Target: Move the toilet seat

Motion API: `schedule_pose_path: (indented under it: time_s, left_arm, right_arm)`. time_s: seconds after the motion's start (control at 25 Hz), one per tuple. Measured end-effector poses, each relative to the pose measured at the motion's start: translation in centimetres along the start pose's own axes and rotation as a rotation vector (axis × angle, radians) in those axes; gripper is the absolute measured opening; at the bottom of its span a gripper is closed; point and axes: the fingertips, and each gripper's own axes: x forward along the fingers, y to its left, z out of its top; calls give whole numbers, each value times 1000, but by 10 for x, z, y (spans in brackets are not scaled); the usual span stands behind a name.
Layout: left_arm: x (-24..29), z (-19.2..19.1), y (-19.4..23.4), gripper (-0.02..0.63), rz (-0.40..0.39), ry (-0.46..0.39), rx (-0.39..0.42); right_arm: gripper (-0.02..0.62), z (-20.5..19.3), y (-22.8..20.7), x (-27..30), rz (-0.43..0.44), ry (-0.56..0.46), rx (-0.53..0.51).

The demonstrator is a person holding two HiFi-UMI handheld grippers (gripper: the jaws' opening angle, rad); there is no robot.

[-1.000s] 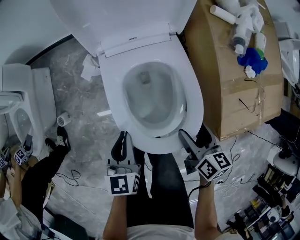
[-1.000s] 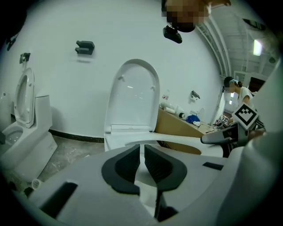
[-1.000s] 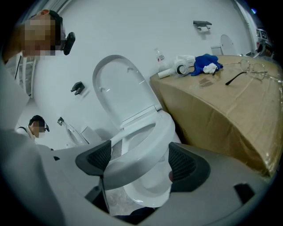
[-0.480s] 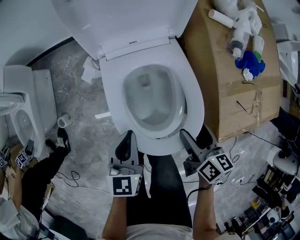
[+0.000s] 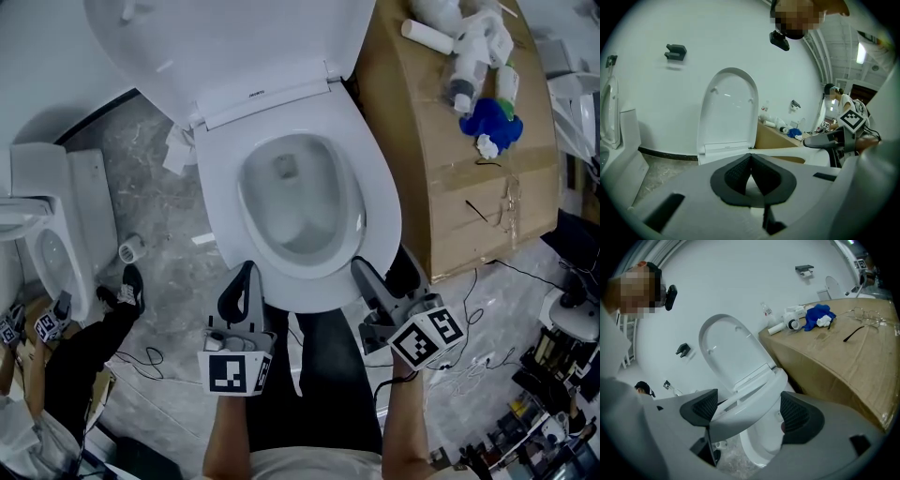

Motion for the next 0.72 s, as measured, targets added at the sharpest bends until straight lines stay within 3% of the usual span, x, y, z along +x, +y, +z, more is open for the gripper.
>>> schedule_pose_path:
  time_s: [0.48,0.56,0.64,0.72]
  left_arm:
    - [2,28,3,11,31,-45,15]
    - [3,30,3,9,34,-48,15]
    - [3,33,4,9,36,-52,13]
    - [3,38,6,10,39,-61,9]
  right_arm:
    - [410,23,8,-3,-37,-78,50]
    - [410,29,11,-5,-67,-106,-20]
    - [407,38,18,-8,-86,-131,-169]
    - [399,45,25,-9,-63,-140,-248]
